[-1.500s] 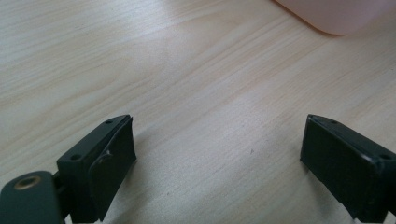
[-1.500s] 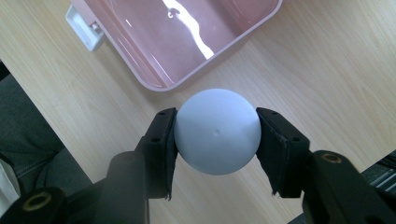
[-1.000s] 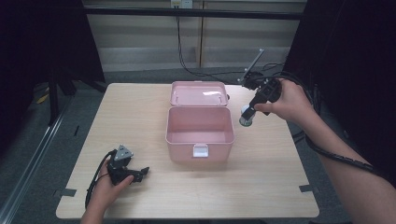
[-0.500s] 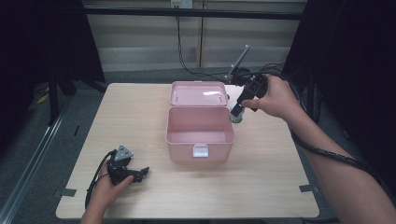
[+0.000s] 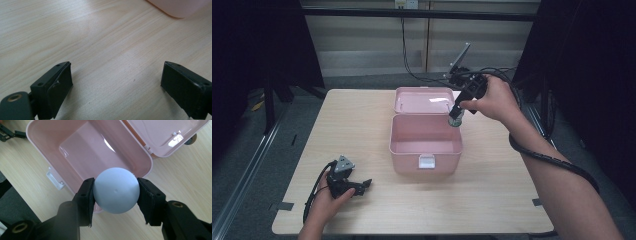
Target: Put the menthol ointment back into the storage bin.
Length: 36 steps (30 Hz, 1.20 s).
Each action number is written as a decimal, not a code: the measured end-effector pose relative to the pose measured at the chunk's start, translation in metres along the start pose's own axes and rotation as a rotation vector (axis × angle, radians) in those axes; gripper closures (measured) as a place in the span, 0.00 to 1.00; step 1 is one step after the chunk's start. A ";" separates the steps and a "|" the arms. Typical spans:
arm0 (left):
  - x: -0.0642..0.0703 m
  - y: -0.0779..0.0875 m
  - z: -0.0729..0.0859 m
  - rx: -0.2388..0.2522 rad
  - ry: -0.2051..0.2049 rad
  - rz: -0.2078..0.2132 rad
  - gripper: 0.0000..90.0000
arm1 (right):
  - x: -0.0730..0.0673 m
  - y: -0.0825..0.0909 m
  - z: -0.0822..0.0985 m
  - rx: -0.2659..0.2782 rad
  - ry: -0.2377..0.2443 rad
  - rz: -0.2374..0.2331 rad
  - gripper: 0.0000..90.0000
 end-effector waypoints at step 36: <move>0.000 0.000 0.000 0.000 0.000 0.003 0.10 | 0.012 -0.043 -0.030 -0.011 -0.263 -0.052 0.56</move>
Point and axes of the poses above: each handheld gripper's, and its own axes: y roughly backward along the jaws, z roughly out of its underside, x roughly to its right, the point moved 3 cm from there along -y, roughly forward along the jaws, and after that the axes turned 9 degrees about -x, right-handed, at the moved point
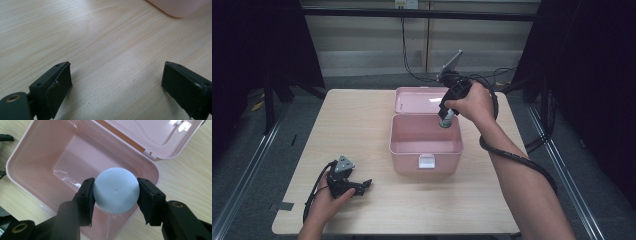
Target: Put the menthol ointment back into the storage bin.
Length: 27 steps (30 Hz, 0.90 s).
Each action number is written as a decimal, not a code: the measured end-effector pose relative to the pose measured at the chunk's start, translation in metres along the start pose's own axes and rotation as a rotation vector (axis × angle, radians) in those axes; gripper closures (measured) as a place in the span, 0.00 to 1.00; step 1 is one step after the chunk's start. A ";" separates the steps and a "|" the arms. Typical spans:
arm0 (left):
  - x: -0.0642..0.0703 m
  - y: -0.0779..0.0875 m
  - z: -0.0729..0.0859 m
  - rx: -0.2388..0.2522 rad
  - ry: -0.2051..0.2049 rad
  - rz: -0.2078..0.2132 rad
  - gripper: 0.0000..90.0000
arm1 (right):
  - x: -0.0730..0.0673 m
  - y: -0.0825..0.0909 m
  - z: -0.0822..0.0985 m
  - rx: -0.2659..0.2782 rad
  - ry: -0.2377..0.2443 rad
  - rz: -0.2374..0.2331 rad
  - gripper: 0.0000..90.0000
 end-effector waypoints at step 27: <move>0.000 0.000 0.000 0.000 0.000 0.003 0.09 | -0.001 -0.034 -0.014 -0.011 -0.081 -0.017 0.56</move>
Point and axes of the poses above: each handheld gripper's, and its own axes: y roughly backward along the jaws, z roughly out of its underside, x roughly to its right, the point moved 3 cm from there along -y, roughly forward along the jaws, and after that the axes turned 9 degrees about -x, right-handed, at the moved point
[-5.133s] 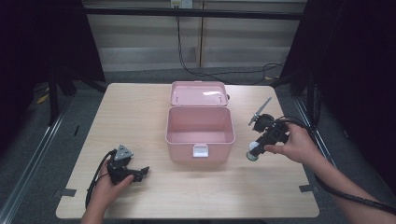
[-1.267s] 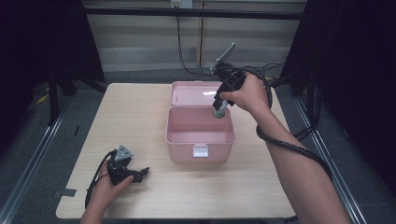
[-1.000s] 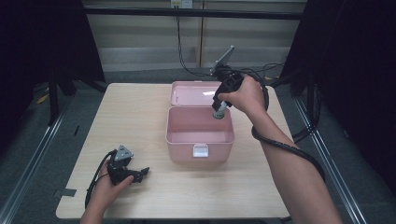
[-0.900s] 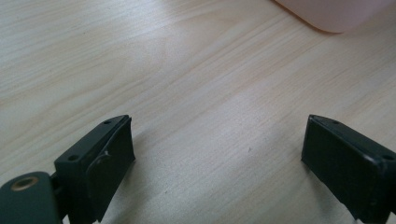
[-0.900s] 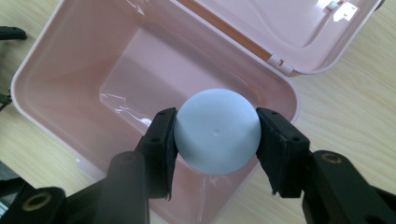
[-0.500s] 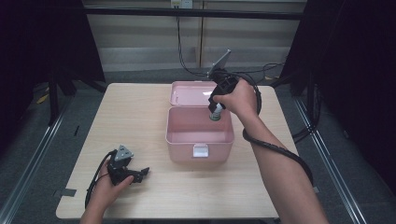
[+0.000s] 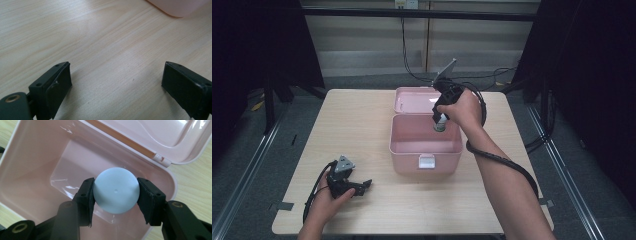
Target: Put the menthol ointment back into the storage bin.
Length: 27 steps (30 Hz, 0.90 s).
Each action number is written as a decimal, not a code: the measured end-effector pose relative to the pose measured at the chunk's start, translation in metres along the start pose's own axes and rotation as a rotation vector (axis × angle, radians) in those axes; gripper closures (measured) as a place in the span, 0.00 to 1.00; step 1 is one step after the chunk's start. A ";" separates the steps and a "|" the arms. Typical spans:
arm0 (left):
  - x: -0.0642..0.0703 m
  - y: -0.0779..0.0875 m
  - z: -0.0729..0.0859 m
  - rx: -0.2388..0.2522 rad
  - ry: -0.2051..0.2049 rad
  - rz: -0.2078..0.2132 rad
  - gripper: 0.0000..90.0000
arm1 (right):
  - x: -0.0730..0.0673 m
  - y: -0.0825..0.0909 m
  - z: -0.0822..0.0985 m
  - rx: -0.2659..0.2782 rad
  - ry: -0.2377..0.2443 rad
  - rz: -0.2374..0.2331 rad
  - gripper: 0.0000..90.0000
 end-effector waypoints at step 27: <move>0.000 0.000 0.000 0.001 0.002 0.004 0.09 | -0.004 -0.026 -0.009 -0.021 -0.036 0.023 0.56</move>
Point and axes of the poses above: each handheld gripper's, and its own axes: y roughly backward along the jaws, z roughly out of its underside, x roughly to its right, the point moved 3 cm from there along -y, roughly forward along the jaws, and after that the axes turned 9 degrees about -x, right-handed, at the moved point
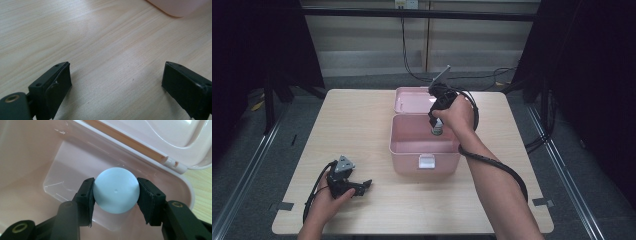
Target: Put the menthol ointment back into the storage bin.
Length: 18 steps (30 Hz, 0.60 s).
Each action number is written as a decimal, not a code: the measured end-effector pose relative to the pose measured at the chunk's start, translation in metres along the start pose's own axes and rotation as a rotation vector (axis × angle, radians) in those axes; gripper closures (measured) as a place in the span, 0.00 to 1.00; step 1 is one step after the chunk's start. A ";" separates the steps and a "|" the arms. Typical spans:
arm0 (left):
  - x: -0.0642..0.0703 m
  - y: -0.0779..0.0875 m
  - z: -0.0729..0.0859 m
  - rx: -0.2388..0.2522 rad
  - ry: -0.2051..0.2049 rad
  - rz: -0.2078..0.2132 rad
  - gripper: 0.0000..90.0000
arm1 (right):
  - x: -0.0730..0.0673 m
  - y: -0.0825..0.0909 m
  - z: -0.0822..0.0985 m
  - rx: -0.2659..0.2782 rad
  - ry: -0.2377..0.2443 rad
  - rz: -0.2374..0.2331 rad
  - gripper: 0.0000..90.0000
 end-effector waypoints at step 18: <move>0.000 0.000 0.000 -0.001 -0.002 0.001 0.09 | 0.002 -0.019 -0.003 -0.011 -0.046 0.006 0.56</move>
Point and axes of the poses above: each handheld gripper's, and its own axes: y roughly backward along the jaws, z roughly out of its underside, x roughly to its right, the point moved 3 cm from there along -y, roughly forward along the jaws, and after that the axes turned 9 degrees about -x, right-handed, at the moved point
